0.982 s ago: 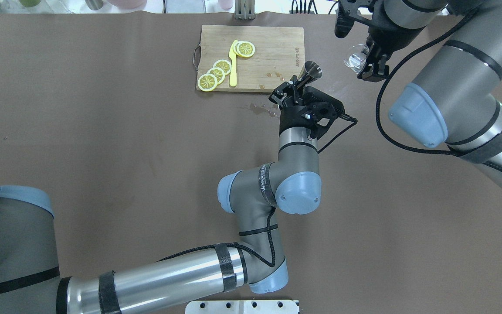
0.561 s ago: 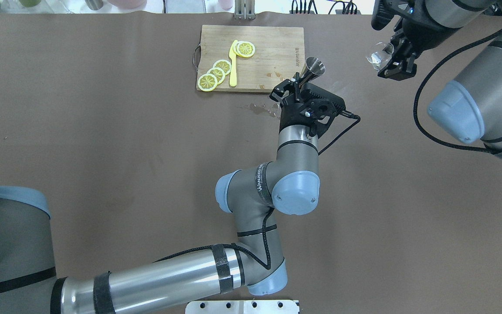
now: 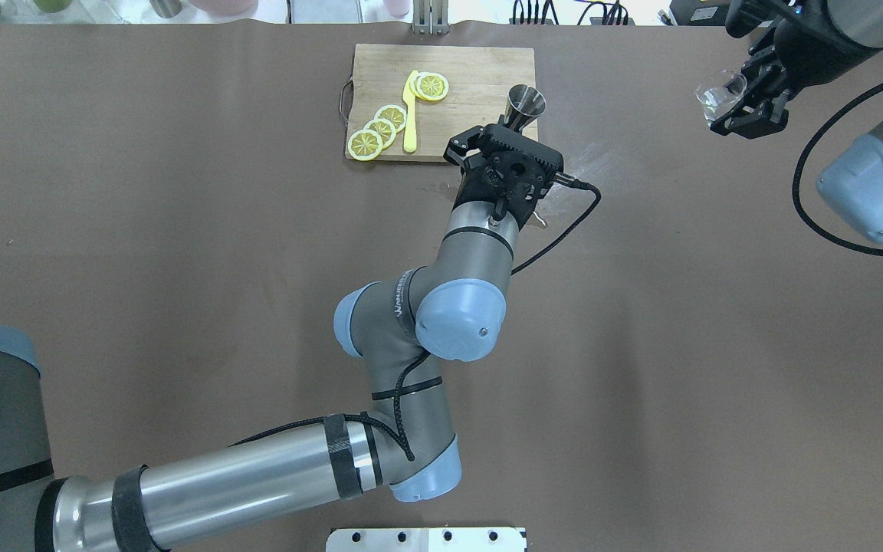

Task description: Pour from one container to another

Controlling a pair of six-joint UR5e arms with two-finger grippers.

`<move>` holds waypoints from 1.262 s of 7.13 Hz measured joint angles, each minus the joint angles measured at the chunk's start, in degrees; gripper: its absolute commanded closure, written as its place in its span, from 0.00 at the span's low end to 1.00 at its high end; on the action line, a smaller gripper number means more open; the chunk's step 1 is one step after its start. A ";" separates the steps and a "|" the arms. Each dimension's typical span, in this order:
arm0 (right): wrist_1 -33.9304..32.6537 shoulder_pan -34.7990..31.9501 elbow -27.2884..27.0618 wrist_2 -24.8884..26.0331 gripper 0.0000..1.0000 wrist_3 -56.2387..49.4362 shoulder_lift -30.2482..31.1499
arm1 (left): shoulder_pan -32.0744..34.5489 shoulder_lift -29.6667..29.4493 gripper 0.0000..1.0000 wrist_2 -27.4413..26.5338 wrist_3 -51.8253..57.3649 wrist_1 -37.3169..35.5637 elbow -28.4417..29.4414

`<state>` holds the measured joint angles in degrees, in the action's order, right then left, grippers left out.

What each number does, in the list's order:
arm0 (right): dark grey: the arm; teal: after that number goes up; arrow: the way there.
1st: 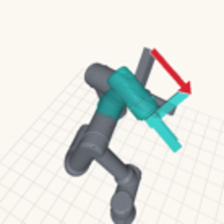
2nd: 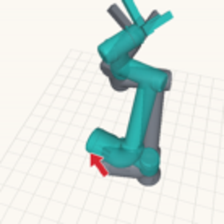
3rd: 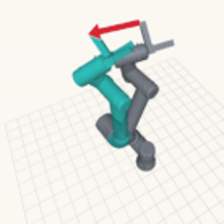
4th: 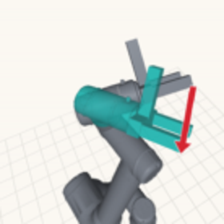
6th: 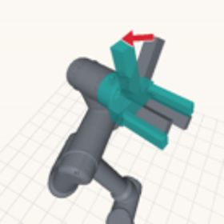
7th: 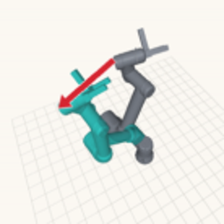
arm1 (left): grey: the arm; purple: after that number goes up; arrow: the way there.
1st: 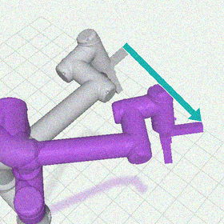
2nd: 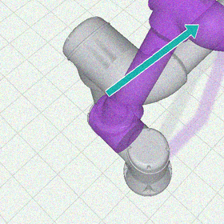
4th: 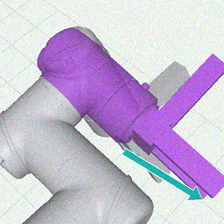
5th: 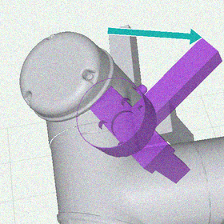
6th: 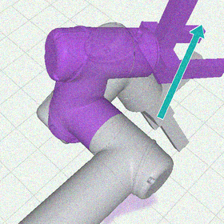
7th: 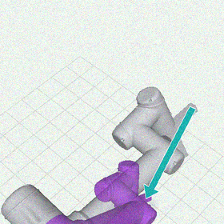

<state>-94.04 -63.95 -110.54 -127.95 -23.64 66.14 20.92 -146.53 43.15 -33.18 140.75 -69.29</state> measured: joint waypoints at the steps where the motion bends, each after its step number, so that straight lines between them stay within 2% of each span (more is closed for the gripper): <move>1: 0.53 -0.65 0.04 -0.54 1.00 0.22 0.72 | 1.21 1.65 1.00 1.83 -0.05 1.40 -1.51; 5: 1.75 -3.12 -0.34 -1.96 1.00 0.25 3.47 | 5.21 10.66 1.00 7.26 -0.13 4.38 -10.08; 7: 7.32 -3.25 -0.09 -3.12 1.00 0.40 7.75 | 7.15 16.20 1.00 10.59 -0.13 8.67 -13.57; 9: 13.28 -3.28 1.27 -6.56 1.00 3.32 11.55 | 8.80 22.33 1.00 13.02 -0.13 13.08 -17.12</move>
<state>-80.76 -67.23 -109.27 -134.51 -20.31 77.69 29.72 -124.20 56.17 -33.31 153.83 -86.40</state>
